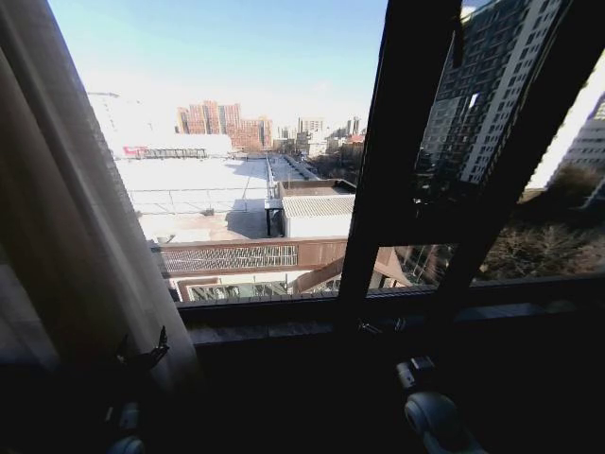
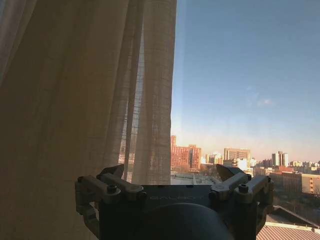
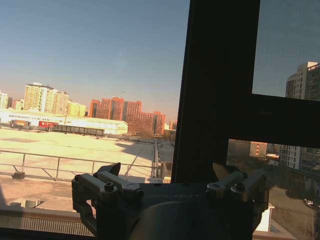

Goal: Open the curtains by pulling them apart, changing their state from closed to fully open.

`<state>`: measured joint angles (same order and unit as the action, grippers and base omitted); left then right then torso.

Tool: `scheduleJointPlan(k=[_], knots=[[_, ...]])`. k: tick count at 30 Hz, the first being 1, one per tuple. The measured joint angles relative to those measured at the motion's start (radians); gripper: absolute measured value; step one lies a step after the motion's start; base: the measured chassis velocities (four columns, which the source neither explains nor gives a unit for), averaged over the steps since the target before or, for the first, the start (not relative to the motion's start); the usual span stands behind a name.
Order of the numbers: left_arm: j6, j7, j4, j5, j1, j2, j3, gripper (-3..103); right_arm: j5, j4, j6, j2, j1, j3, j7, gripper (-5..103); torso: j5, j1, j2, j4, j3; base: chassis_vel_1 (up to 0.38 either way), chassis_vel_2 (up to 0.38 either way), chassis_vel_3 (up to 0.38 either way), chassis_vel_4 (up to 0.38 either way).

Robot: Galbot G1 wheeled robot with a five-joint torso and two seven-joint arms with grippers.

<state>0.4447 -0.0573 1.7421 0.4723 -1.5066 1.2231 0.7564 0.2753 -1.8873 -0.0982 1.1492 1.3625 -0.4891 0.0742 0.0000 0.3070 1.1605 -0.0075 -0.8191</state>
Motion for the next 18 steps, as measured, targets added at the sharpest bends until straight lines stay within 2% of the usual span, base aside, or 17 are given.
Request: scheduleJointPlan(k=[11, 18], knots=[[0.001, -0.001, -0.002, 0.000, 0.001, -0.001, 0.000, 100, 0.000, 0.000, 0.000, 0.000, 0.000, 0.000, 0.000, 100, 0.0000, 0.000, 0.000, 0.0000, 0.000, -0.006, -0.006, 0.016, 0.008], [0.001, -0.002, -0.002, 0.000, 0.001, -0.002, 0.000, 100, 0.000, 0.000, 0.000, 0.000, 0.000, 0.000, 0.000, 100, 0.0000, 0.000, 0.000, 0.0000, 0.000, -0.124, -0.093, 0.132, 0.111]])
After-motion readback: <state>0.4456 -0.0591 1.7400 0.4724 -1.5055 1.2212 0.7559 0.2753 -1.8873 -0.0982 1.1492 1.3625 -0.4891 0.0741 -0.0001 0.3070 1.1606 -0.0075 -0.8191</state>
